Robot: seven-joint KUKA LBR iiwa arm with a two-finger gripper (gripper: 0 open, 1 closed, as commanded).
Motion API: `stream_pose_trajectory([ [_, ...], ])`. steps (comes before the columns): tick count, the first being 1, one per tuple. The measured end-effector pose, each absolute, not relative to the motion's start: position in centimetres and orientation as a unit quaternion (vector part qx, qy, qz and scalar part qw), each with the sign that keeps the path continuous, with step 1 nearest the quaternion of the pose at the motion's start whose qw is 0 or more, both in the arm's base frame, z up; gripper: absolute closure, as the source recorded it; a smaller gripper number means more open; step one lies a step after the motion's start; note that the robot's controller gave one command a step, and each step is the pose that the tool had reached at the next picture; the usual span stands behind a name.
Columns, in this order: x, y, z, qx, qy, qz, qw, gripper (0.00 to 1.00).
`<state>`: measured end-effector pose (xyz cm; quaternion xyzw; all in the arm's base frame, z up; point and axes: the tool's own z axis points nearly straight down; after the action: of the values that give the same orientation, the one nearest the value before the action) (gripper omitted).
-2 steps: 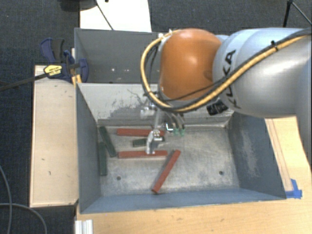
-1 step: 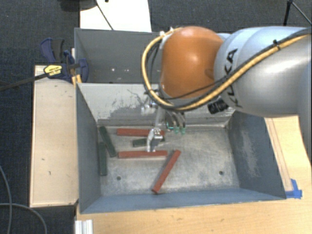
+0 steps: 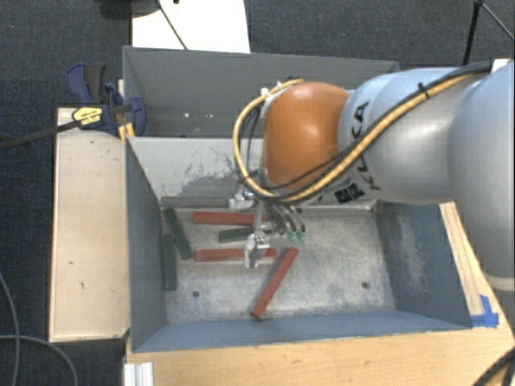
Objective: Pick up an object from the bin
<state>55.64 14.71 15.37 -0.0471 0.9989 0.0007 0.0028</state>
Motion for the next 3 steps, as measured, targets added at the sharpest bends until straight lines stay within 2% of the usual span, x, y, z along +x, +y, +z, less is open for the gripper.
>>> stream_pose_trajectory([
  [1,56.5,11.1,13.6,-0.077,0.997,0.000,0.001,0.00],
  [2,56.9,12.1,12.9,-0.077,0.997,0.001,0.002,0.00],
  [3,56.8,11.2,7.8,-0.036,0.999,0.003,0.012,0.00],
])
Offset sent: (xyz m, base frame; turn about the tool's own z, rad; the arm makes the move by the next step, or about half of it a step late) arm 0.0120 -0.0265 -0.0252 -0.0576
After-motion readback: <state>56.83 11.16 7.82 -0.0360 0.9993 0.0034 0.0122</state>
